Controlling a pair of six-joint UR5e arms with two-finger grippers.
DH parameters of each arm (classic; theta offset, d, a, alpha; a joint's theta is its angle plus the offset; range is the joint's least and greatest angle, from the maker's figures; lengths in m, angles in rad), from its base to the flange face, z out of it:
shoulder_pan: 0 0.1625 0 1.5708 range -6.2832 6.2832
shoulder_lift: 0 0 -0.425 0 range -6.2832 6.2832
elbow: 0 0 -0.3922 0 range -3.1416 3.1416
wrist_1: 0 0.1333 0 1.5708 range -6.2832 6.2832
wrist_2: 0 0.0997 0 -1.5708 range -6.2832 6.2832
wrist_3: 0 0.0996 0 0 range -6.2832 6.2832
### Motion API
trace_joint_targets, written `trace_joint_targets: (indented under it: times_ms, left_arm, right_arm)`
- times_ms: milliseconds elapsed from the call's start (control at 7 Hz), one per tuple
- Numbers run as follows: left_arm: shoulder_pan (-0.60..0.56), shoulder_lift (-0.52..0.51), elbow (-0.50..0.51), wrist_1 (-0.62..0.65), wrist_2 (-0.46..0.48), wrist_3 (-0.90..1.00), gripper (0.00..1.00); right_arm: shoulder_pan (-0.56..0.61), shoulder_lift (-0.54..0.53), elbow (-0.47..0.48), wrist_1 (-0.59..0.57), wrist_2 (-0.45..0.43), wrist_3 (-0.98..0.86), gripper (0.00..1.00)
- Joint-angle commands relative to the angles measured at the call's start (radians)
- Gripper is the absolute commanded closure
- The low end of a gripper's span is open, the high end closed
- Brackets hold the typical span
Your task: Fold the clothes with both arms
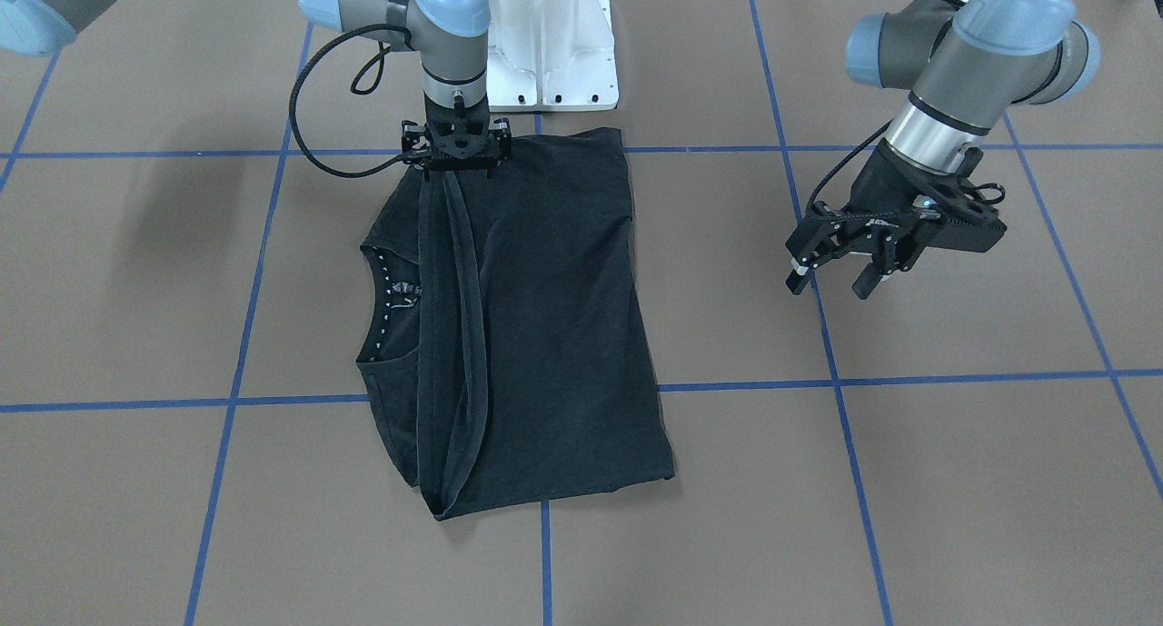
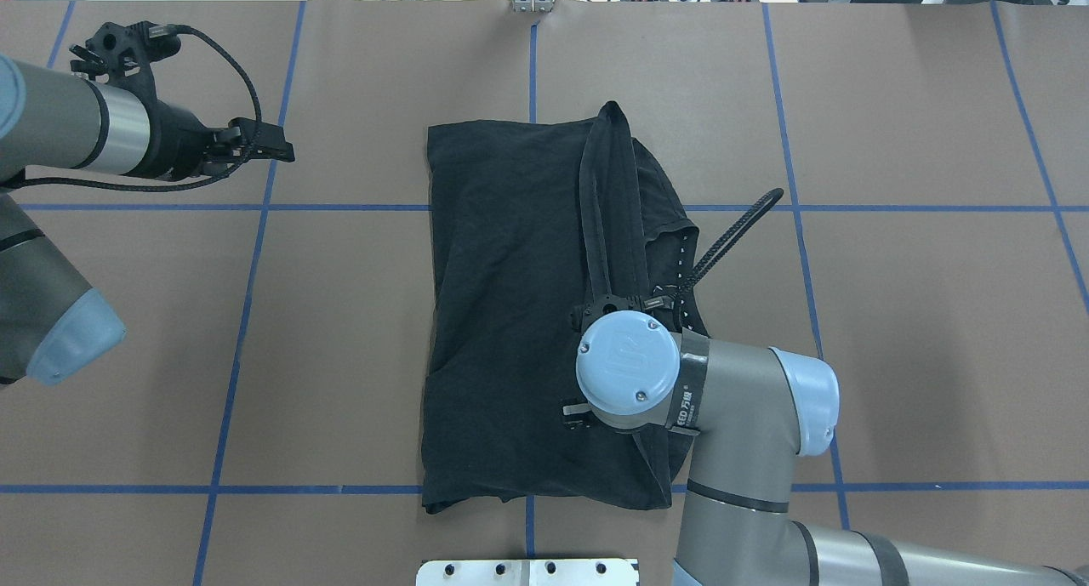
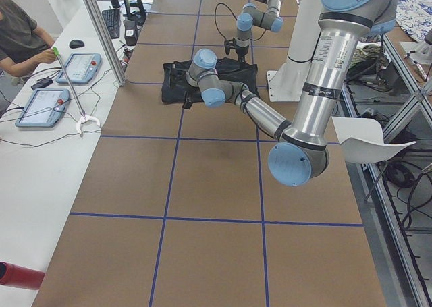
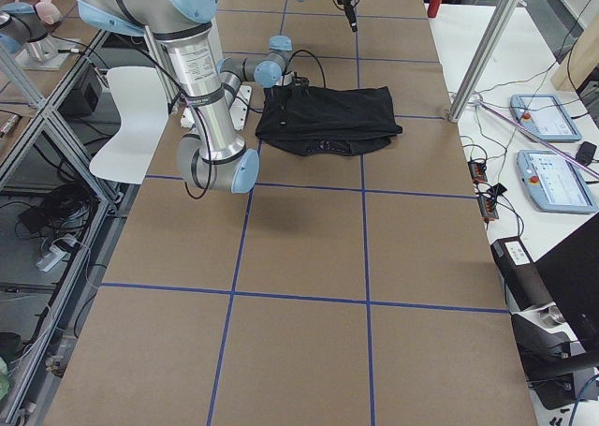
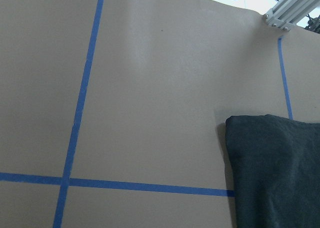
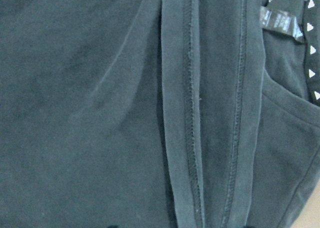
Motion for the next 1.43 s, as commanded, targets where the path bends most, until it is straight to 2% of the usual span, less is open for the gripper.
trace_joint_targets:
  times_ms: [0, 429, 714, 857, 1000, 1143, 1286]
  left_arm:
    - [0.000, 0.000, 0.002, 0.000, -0.001, 0.000, 0.00]
    - [0.000, 0.002, 0.005, 0.000, -0.001, 0.000, 0.00]
    - [0.000, 0.003, 0.005, 0.000, -0.001, 0.000, 0.00]
    - [0.000, 0.003, 0.006, 0.000, -0.001, 0.000, 0.00]
    - [0.000, 0.003, 0.008, 0.000, -0.001, 0.000, 0.00]
    - [0.000, 0.002, 0.008, 0.000, -0.001, 0.000, 0.00]
    - [0.000, 0.002, 0.008, 0.000, -0.001, 0.000, 0.00]
  right_arm:
    - [0.003, 0.012, -0.011, -0.051, -0.025, -0.080, 0.79]
    - [-0.028, 0.013, -0.014, -0.056, -0.045, -0.081, 0.72]
    - [-0.028, 0.013, -0.013, -0.056, -0.047, -0.081, 0.57]
    - [-0.029, 0.012, -0.013, -0.056, -0.047, -0.081, 0.57]
    - [-0.031, 0.010, -0.014, -0.056, -0.048, -0.081, 0.59]
    - [-0.037, 0.007, -0.014, -0.056, -0.054, -0.081, 0.65]
    - [-0.040, 0.007, -0.014, -0.058, -0.057, -0.081, 0.83]
